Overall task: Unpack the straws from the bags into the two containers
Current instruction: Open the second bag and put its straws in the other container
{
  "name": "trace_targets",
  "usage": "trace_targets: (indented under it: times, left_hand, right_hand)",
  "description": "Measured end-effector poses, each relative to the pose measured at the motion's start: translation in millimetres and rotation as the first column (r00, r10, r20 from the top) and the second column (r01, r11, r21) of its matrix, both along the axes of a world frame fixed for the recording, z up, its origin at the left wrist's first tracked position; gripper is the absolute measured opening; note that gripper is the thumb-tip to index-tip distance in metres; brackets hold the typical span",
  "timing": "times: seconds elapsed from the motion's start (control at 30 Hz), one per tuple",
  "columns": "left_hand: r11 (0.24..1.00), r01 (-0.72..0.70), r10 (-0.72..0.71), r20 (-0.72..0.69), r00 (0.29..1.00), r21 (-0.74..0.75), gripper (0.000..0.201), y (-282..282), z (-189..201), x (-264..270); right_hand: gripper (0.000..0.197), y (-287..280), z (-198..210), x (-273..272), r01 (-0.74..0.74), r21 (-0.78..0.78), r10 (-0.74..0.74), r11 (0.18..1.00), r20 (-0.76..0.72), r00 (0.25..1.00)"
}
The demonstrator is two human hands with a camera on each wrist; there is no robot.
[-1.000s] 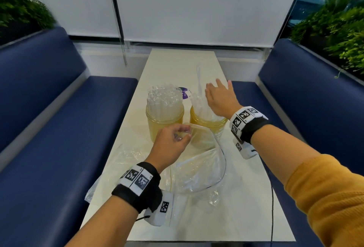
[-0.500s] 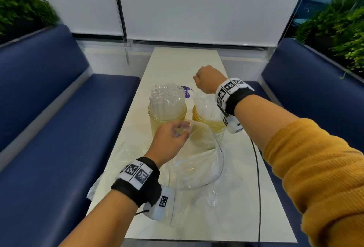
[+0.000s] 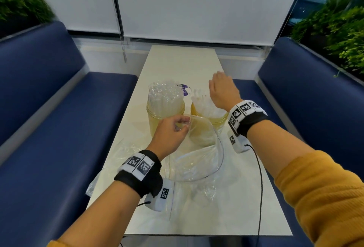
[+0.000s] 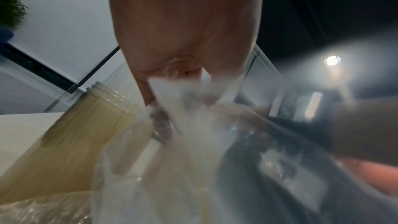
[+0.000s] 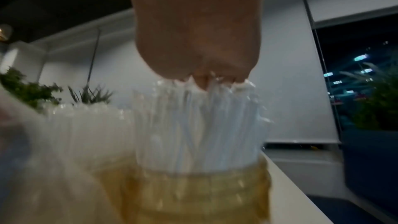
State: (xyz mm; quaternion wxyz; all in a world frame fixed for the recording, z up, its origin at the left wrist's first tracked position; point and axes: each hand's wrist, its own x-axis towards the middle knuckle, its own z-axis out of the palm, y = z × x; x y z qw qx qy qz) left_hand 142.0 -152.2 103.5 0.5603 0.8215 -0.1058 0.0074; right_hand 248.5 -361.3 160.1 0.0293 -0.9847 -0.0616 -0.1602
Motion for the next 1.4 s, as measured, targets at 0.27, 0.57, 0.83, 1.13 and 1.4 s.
trace_targets:
  times: [0.27,0.57,0.83,1.13,1.4]
  left_hand:
    - [0.992,0.120,-0.120,-0.011,0.993,0.030,0.046,-0.9,10.3,-6.4]
    - [0.920,0.334,-0.337,-0.021,0.941,0.207,0.077,-4.1,12.6,-13.1]
    - [0.902,0.366,-0.386,0.045,0.922,0.230,0.090,-8.3,15.4,-17.0]
    - [0.874,0.426,-0.460,0.111,0.881,0.234,0.083,-16.4,10.9,-20.5]
    - [0.915,0.259,-0.325,0.186,0.927,0.308,0.040,-7.1,6.7,-23.7]
  right_hand:
    - [0.034,-7.7,-7.7,-6.6,-0.042,0.099,0.031,0.994,0.110,0.993]
    - [0.033,4.5,37.7,-90.2,-0.299,0.213,0.237,0.930,0.271,0.933]
    - [0.045,28.0,-17.1,-146.6,-0.484,-0.360,0.218,0.798,-0.575,0.788]
    - [0.097,34.0,-81.5,-140.3,-0.532,-0.348,0.120,0.772,-0.742,0.660]
    - [0.055,35.8,-93.8,-145.4,-0.376,-0.200,0.090,0.905,-0.773,0.628]
